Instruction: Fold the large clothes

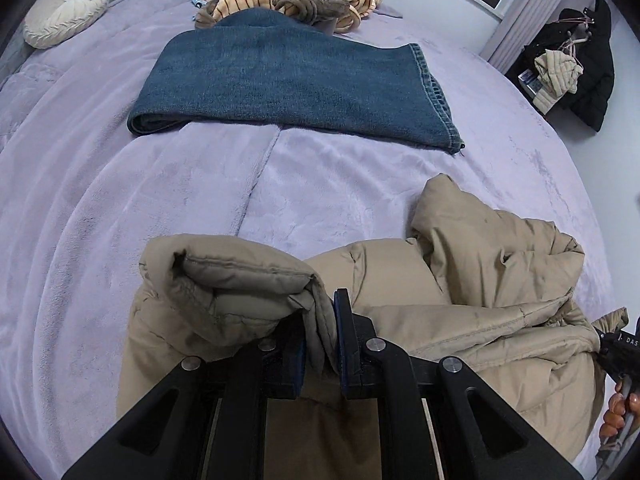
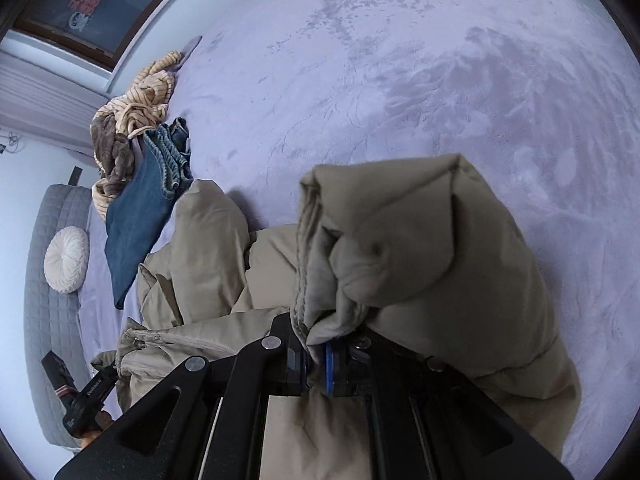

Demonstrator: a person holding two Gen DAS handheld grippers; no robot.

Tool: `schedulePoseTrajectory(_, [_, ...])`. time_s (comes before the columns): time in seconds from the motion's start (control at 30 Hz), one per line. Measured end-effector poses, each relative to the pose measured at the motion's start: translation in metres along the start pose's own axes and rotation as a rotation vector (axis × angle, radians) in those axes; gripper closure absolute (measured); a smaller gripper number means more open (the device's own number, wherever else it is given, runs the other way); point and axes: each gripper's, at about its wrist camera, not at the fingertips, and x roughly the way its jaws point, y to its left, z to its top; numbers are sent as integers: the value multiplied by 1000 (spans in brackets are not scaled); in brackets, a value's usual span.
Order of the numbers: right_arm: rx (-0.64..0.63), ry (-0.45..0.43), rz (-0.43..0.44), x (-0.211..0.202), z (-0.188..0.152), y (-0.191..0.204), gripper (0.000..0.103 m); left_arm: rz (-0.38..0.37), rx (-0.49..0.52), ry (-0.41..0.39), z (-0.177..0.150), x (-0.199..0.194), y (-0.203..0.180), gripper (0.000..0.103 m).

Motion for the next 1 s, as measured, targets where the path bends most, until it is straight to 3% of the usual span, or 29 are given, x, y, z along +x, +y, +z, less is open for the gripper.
schedulePoseTrajectory(0.13, [3, 33, 6, -2, 6, 3, 91, -1, 13, 10, 0, -7, 0, 87])
schedulePoseTrajectory(0.17, [-5, 36, 8, -6, 7, 5, 89, -11, 21, 2, 0, -13, 0, 75])
schedulePoseTrajectory(0.2, [-14, 34, 15, -11, 8, 8, 79, -29, 29, -13, 0, -22, 1, 62])
schedulePoseTrajectory(0.23, [-24, 29, 28, -17, 7, 10, 66, -39, 33, -35, -1, -32, 2, 28])
schedulePoseTrajectory(0.27, [-37, 19, 39, -24, 6, 13, 57, -21, 32, -81, -2, -44, 2, 8])
schedulePoseTrajectory(0.3, [-55, -3, 40, -32, 5, 16, 36, 1, 37, -140, -3, -57, 2, 7])
schedulePoseTrajectory(0.4, [-120, -59, 4, -52, -1, 25, 34, -2, 78, -148, -3, -68, -3, 7])
schedulePoseTrajectory(0.5, [-216, -25, -62, -49, -10, 31, 82, -23, 138, -107, -9, -54, -11, 13])
schedulePoseTrajectory(0.57, [-287, 8, -121, -37, -15, 30, 83, 16, 208, -63, -15, -34, -20, 45])
schedulePoseTrajectory(0.6, [-313, 16, -165, -29, -16, 28, 84, 54, 234, -45, -17, -19, -23, 48])
schedulePoseTrajectory(0.7, [-319, 2, -220, -9, -8, 14, 93, 105, 224, -33, -18, 14, -19, 49])
schedulePoseTrajectory(0.87, [-244, -15, -221, 22, 17, -9, 103, 101, 181, -43, -7, 44, -17, 49])
schedulePoseTrajectory(1.0, [-249, -31, -246, 42, 24, -14, 103, 104, 183, -59, -2, 58, -22, 49])
